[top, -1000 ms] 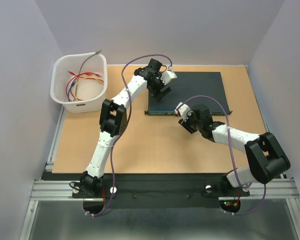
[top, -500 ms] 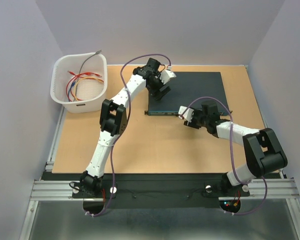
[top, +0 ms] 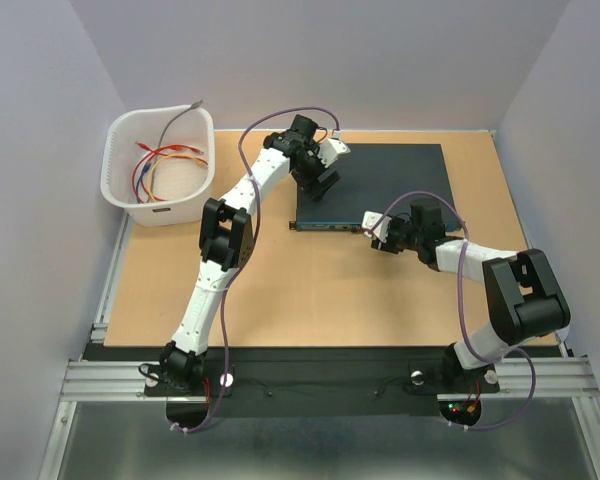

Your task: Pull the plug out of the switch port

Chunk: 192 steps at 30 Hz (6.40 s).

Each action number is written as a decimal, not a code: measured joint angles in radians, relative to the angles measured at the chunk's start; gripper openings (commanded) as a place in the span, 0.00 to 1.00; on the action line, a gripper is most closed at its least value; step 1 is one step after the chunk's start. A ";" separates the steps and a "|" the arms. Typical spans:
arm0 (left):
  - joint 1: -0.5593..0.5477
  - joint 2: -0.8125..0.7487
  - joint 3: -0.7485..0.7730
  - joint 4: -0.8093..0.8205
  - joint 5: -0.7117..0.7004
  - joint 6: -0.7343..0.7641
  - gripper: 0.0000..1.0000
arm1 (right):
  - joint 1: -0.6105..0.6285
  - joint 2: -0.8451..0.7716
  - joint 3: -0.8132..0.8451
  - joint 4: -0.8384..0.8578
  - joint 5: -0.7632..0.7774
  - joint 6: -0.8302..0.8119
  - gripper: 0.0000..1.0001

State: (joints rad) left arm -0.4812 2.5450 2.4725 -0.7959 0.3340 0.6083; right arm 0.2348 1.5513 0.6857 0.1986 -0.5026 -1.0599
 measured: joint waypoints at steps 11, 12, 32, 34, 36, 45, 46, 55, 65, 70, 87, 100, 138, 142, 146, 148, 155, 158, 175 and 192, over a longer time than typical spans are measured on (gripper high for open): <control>0.002 0.008 0.015 -0.010 0.004 -0.003 0.99 | 0.000 0.004 0.000 0.006 0.006 -0.034 0.49; 0.002 0.009 0.016 -0.010 0.004 -0.003 0.99 | 0.000 0.008 0.001 0.010 0.011 -0.037 0.49; 0.002 0.016 0.031 -0.021 0.005 -0.003 0.99 | 0.000 0.055 0.024 0.010 0.036 -0.060 0.47; 0.002 0.016 0.032 -0.022 0.005 -0.003 0.99 | 0.000 0.060 0.029 0.005 0.052 -0.062 0.48; 0.002 0.017 0.032 -0.023 0.005 -0.003 0.99 | 0.000 0.061 0.033 -0.002 0.059 -0.062 0.48; 0.002 0.019 0.036 -0.025 0.005 -0.003 0.99 | 0.016 0.061 0.034 -0.013 0.105 -0.094 0.44; 0.002 0.019 0.036 -0.025 0.005 -0.003 0.99 | 0.024 0.063 0.034 -0.017 0.123 -0.111 0.42; 0.003 0.019 0.036 -0.025 0.006 -0.003 0.99 | 0.065 0.052 0.034 -0.052 0.219 -0.167 0.34; 0.003 0.019 0.036 -0.026 0.007 -0.003 0.99 | 0.111 0.052 0.047 -0.088 0.288 -0.178 0.27; 0.003 0.019 0.036 -0.026 0.007 -0.003 0.99 | 0.114 0.032 0.019 -0.194 0.290 -0.171 0.27; 0.003 0.019 0.041 -0.032 0.005 -0.002 0.99 | 0.114 -0.094 0.027 -0.370 0.308 0.151 0.62; -0.015 -0.016 -0.022 0.011 -0.044 -0.011 0.99 | 0.160 -0.151 0.176 -0.273 0.750 1.407 0.51; -0.023 -0.040 -0.064 0.040 -0.074 -0.010 0.99 | 0.275 0.176 0.284 -0.292 1.096 1.594 0.41; -0.023 -0.040 -0.063 0.040 -0.074 -0.006 0.99 | 0.269 0.199 0.290 -0.286 1.092 1.583 0.41; -0.023 -0.040 -0.062 0.039 -0.074 -0.005 0.99 | 0.269 0.205 0.295 -0.283 1.087 1.572 0.36; -0.023 -0.040 -0.062 0.039 -0.074 -0.003 0.99 | 0.269 0.206 0.295 -0.279 1.085 1.570 0.35; -0.023 -0.040 -0.062 0.039 -0.074 -0.003 0.99 | 0.269 0.206 0.295 -0.277 1.075 1.569 0.35; -0.023 -0.040 -0.062 0.039 -0.074 -0.003 0.99 | 0.269 0.206 0.295 -0.277 1.075 1.568 0.28; -0.023 -0.040 -0.061 0.038 -0.073 -0.002 0.99 | 0.269 0.211 0.295 -0.272 1.073 1.575 0.30; -0.023 -0.040 -0.060 0.036 -0.073 0.005 0.99 | 0.270 0.211 0.295 -0.270 1.068 1.576 0.03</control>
State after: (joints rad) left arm -0.5045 2.5046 2.4126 -0.7601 0.2611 0.6128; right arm 0.5053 1.7626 0.9810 -0.0711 0.5652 0.5163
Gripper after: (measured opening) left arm 0.986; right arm 0.225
